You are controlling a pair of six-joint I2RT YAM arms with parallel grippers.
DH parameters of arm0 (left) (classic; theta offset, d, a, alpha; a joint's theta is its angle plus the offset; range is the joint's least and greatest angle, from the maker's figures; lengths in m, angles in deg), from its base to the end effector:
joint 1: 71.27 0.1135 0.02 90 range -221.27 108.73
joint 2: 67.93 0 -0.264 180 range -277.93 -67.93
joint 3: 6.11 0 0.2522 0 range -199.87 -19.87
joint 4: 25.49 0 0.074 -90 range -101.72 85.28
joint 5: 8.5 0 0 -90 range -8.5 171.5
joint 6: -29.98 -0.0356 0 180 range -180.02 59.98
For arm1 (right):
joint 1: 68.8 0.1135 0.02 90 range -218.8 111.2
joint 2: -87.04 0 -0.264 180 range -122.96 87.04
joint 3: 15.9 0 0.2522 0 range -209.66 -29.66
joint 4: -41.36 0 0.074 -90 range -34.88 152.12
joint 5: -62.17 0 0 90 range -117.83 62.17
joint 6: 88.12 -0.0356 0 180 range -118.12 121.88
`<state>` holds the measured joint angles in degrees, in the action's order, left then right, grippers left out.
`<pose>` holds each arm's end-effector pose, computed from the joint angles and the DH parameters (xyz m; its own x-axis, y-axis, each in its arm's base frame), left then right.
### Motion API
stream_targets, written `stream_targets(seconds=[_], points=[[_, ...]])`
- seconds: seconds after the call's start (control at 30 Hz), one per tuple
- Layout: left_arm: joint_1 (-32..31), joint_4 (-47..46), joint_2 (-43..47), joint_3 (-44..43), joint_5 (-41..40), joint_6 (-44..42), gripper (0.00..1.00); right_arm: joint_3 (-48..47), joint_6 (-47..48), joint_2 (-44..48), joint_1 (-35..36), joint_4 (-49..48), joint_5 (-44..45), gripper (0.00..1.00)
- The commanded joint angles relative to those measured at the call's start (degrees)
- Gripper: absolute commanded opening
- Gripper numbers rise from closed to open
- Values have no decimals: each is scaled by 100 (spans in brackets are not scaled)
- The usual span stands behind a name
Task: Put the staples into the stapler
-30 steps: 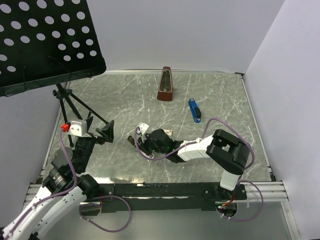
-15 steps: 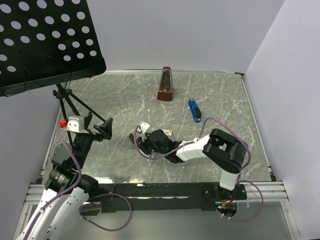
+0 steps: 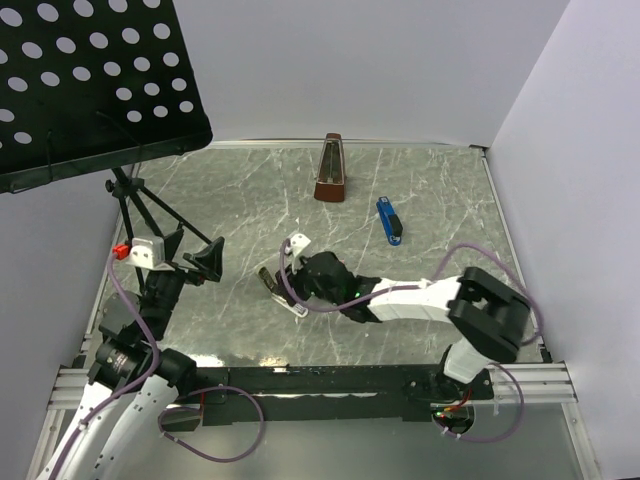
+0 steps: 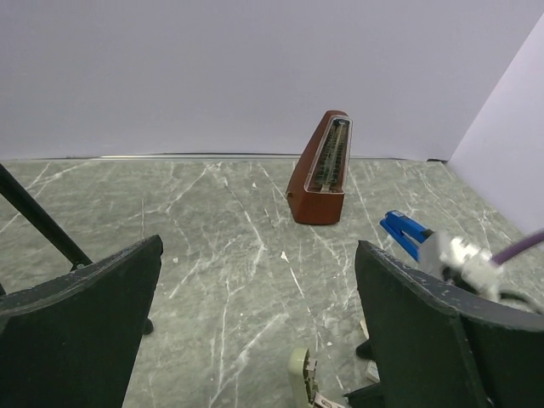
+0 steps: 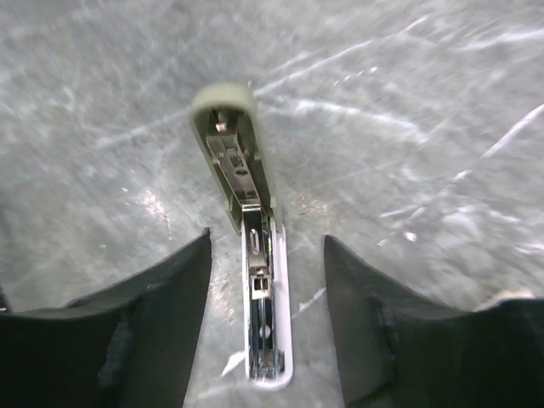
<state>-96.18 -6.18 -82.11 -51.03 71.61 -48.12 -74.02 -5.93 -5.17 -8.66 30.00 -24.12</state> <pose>0.0821 -0.0314 0.3287 0.1218 -0.2805 -0.9521 0.2937 0.9265 -0.2354 0.1713 0.2938 0.1936 -0.3042 -0.2574 -0.9172 -0.8018 0.5890 0.1006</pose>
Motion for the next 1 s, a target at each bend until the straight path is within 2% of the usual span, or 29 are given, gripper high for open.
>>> stream_targets(seconds=[0.0,0.03,0.07,0.17,0.3,0.53,0.63,0.77,0.97], points=[[38,70,116,-13,-39,119,99,-652,-387,729,-264,1674,245,67],[38,122,125,-31,-83,137,100,-775,-570,765,-379,2043,175,68],[38,149,152,-31,-127,146,99,-1028,-659,817,-467,2891,87,69],[38,193,240,-5,-162,155,99,-1529,-880,809,-705,4229,147,72],[47,158,257,4,-197,84,99,-2085,-634,651,-723,5409,297,75],[126,193,240,-13,-92,93,99,-2761,-519,-103,-872,6238,376,73],[126,193,248,-4,-75,93,100,-2999,-449,-498,-899,6414,456,68],[126,184,266,-4,-48,84,99,-3096,-361,-807,-899,6327,491,58],[126,175,257,4,-22,76,99,-3272,-203,-1221,-899,6160,376,52]])
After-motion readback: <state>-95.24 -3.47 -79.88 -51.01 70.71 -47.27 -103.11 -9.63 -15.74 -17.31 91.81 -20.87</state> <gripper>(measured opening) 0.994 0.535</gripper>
